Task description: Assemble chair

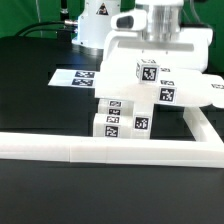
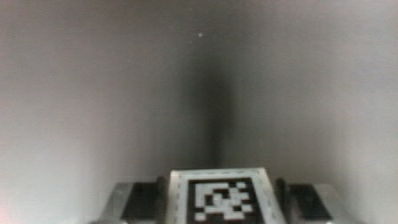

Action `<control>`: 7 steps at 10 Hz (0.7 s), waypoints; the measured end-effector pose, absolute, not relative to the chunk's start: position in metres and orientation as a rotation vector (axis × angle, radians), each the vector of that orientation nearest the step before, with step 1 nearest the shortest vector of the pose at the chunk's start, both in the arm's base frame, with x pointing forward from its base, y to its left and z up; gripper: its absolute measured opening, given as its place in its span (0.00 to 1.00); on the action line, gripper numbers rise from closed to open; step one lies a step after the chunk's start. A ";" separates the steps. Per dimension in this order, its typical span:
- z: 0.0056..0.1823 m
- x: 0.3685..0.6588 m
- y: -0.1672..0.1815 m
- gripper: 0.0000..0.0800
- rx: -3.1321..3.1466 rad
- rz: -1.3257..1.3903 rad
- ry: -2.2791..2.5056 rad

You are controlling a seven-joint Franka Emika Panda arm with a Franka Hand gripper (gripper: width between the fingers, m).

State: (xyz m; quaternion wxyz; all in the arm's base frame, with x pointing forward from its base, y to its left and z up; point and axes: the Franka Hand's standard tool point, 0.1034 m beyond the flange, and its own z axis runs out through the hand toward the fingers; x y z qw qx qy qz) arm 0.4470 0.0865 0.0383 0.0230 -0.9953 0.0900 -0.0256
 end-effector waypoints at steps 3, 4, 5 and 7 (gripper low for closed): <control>0.090 0.450 0.088 0.36 -3.023 -0.014 0.313; 0.108 0.460 0.084 0.36 -3.012 -0.002 0.307; 0.105 0.464 0.083 0.36 -3.015 -0.033 0.314; 0.103 0.462 0.083 0.36 -3.017 -0.024 0.313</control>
Offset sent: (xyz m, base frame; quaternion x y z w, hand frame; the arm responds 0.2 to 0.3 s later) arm 0.0364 -0.0211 0.0775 -0.0102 -0.0530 -0.0114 0.9985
